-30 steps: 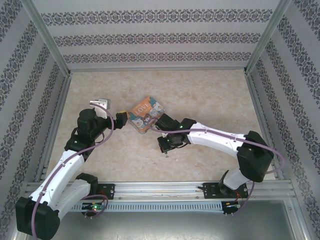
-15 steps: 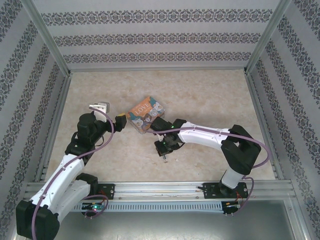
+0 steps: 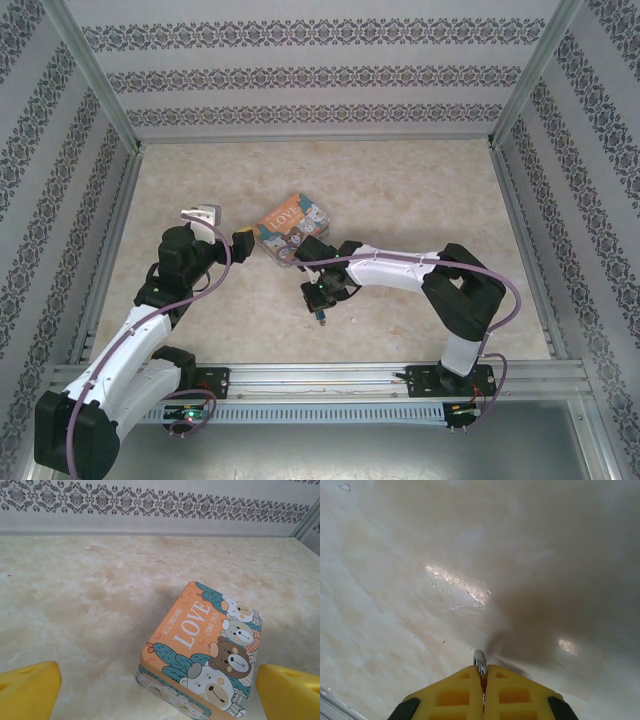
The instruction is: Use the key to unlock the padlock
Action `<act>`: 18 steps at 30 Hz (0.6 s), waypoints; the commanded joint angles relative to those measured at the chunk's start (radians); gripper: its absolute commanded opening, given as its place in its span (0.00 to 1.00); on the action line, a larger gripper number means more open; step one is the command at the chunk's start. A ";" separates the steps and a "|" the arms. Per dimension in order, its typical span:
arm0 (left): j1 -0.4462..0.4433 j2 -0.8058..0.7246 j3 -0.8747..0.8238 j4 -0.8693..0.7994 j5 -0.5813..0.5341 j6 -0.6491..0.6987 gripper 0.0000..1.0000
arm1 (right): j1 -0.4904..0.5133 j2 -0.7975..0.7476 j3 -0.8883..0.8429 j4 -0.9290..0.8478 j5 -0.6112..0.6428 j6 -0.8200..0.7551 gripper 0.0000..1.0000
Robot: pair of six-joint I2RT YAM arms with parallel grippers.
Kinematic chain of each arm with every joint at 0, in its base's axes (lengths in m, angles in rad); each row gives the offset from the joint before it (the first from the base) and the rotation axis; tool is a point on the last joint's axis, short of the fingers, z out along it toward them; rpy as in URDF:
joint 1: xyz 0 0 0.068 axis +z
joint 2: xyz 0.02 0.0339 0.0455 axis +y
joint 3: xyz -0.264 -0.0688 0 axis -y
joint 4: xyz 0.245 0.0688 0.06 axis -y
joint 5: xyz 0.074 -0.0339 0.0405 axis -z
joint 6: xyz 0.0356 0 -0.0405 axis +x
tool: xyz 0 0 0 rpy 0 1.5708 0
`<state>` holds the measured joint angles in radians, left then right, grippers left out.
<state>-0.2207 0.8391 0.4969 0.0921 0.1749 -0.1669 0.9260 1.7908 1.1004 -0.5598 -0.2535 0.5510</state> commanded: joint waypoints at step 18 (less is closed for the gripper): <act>0.008 -0.006 -0.009 0.051 0.011 -0.028 1.00 | 0.010 0.068 -0.006 0.056 -0.031 0.027 0.00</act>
<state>-0.2207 0.8398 0.4881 0.1040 0.1757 -0.1860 0.9257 1.8290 1.1015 -0.4992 -0.3012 0.5552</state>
